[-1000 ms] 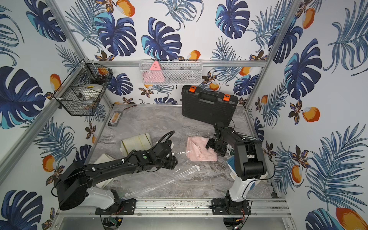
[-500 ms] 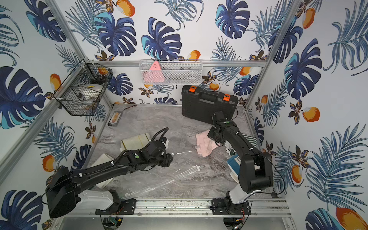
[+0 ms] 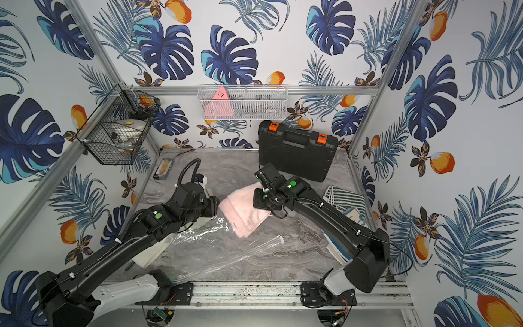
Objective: Place the folded towel into the vacuum bag
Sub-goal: Pick up the towel from the center of the board.
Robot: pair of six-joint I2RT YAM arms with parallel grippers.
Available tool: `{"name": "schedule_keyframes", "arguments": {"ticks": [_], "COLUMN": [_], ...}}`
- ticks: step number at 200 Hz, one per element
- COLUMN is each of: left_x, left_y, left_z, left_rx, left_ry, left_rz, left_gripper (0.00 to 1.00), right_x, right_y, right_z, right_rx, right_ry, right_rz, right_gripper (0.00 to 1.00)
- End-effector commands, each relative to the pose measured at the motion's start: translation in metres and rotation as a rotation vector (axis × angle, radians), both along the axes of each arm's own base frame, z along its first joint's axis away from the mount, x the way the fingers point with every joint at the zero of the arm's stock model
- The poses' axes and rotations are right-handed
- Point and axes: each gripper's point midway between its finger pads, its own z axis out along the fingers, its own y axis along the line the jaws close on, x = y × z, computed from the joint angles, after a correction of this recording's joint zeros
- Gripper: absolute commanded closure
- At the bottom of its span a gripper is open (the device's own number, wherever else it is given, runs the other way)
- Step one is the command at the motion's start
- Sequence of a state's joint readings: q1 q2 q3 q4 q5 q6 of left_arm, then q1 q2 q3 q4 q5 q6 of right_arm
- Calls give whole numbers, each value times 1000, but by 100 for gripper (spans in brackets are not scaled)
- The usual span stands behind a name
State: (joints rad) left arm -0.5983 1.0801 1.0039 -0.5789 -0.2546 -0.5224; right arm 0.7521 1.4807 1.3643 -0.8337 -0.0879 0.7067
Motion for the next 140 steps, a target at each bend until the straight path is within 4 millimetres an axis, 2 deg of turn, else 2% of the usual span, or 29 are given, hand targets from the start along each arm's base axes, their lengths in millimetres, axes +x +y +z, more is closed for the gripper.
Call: {"name": "schedule_keyframes", "arguments": {"ticks": [1, 10, 21, 37, 48, 58, 79, 118, 140], "left_x": [-2, -2, -7, -22, -31, -35, -31, -16, -18], "left_y": [8, -2, -34, -72, -95, -109, -130, -156, -161], "left_z": [-4, -11, -23, -45, -63, -78, -103, -143, -168], "left_rx": [61, 42, -21, -36, -104, -197, -374, -435, -425], "left_ry": [13, 27, 57, 123, 167, 205, 211, 227, 267], "left_rz": [-4, -45, -189, -317, -371, -364, -347, -356, -354], "left_gripper": [38, 42, 49, 53, 54, 55, 58, 63, 65], "right_x": [-7, -3, 0, 5, 9, 12, 14, 4, -5], "right_y": [23, 12, -12, -65, -89, -99, -94, -62, -39], "right_z": [-21, -46, -75, -111, -118, -116, -106, -101, -104], "right_rx": [151, 67, -102, -439, -591, -654, -651, -686, -644], "right_ry": [96, 100, 97, 76, 49, 22, -31, -73, -85], "right_rz": [4, -5, -21, -72, -76, -75, -55, 2, 18], "right_gripper": [97, 97, 97, 98, 99, 99, 98, 94, 92]}}
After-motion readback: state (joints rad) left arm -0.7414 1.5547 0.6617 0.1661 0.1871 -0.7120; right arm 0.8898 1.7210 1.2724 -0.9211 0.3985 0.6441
